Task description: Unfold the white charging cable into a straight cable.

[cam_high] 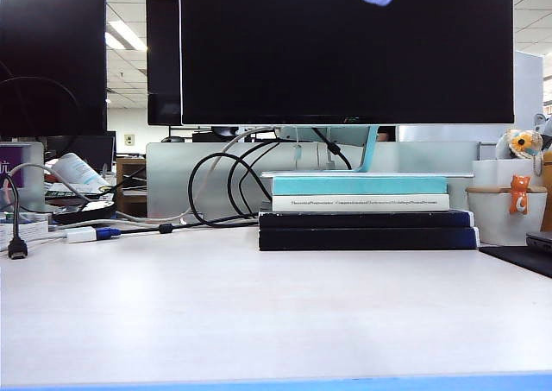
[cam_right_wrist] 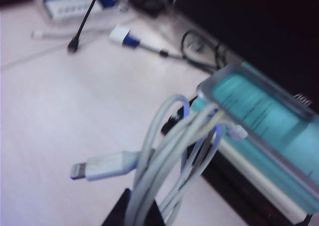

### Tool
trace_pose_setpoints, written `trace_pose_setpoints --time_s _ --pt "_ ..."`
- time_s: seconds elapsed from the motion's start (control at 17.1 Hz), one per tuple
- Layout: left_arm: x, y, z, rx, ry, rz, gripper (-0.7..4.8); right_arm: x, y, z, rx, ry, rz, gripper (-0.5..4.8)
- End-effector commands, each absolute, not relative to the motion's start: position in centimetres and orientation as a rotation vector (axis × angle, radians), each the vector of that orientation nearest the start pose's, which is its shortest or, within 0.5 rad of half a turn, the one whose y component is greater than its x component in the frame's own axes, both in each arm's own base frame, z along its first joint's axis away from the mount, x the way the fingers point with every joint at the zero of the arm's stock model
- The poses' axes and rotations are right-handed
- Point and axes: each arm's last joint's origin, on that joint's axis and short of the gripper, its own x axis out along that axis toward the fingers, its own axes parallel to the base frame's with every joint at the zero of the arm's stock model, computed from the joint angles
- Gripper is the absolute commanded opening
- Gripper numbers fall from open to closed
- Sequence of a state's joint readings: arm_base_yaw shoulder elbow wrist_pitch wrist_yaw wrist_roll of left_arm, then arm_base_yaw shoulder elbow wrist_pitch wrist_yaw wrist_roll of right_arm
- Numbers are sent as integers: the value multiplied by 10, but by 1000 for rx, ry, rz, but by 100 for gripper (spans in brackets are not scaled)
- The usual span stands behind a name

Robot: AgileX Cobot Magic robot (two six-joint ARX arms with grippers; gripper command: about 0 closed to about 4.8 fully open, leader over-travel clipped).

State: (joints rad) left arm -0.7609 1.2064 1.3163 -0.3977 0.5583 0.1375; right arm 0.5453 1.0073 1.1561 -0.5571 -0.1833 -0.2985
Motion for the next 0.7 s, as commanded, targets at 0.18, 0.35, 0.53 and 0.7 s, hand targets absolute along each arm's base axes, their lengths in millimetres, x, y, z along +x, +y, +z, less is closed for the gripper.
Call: trace_pose_setpoints --time_s 0.18,0.35,0.53,0.7 --pt "186 -202 400 48 306 -1272 121 168 114 394 -274 217 843 -6" --pt "192 -210 391 26 355 -1329 126 165 117 395 -275 208 865 -6" --pt "192 -211 397 -12 317 -1345 335 167 119 390 -285 248 866 -6" --pt "194 -211 398 -24 310 -1287 296 168 119 387 -297 274 855 -6"
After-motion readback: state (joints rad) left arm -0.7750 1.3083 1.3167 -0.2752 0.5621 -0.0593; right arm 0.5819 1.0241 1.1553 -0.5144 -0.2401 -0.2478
